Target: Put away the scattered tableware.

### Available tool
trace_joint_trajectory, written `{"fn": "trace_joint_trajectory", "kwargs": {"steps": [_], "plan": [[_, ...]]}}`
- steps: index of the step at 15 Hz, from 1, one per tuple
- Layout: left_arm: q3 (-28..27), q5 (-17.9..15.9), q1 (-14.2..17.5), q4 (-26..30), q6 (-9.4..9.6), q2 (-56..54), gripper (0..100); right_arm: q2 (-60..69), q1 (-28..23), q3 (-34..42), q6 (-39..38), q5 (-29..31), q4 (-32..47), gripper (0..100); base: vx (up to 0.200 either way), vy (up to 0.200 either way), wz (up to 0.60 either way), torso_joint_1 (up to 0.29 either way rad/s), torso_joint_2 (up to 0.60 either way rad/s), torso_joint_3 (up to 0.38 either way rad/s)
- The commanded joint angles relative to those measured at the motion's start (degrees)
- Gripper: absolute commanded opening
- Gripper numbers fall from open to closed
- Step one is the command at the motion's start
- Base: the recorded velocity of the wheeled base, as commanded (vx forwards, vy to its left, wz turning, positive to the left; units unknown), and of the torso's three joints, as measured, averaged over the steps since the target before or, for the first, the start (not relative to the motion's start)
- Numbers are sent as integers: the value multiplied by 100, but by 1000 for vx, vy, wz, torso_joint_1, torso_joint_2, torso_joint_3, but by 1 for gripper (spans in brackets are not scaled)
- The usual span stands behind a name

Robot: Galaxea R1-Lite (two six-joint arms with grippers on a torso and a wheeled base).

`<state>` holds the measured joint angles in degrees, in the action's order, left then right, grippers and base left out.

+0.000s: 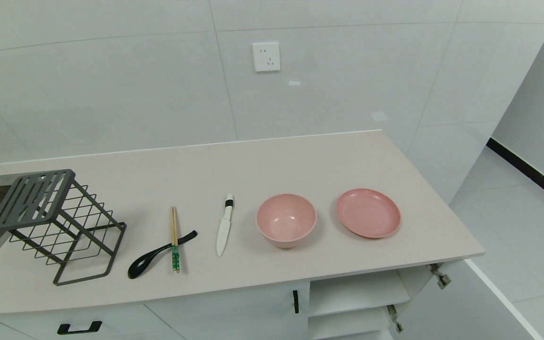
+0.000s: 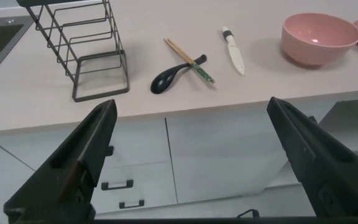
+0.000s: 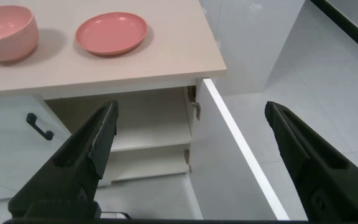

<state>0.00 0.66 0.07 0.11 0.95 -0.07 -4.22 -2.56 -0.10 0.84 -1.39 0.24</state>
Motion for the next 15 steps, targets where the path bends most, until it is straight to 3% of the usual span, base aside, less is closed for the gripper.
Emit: {"fn": "trace_joint_trajectory", "kwargs": {"steps": [1,2,5,15], "plan": [[0,13,1,-2,-34,7,100,-9,1,1,4,-2,2,100,0,0,0,0,0,0],[0,22,1,-2,-121,7,100,-9,-8,1,13,-2,2,100,0,0,0,0,0,0],[0,31,1,-2,-113,7,100,-9,-8,1,13,-10,2,100,200,0,0,2,5,2],[0,31,1,-11,-227,7,100,-18,-8,1,39,-10,2,100,0,0,0,0,0,0]]}}
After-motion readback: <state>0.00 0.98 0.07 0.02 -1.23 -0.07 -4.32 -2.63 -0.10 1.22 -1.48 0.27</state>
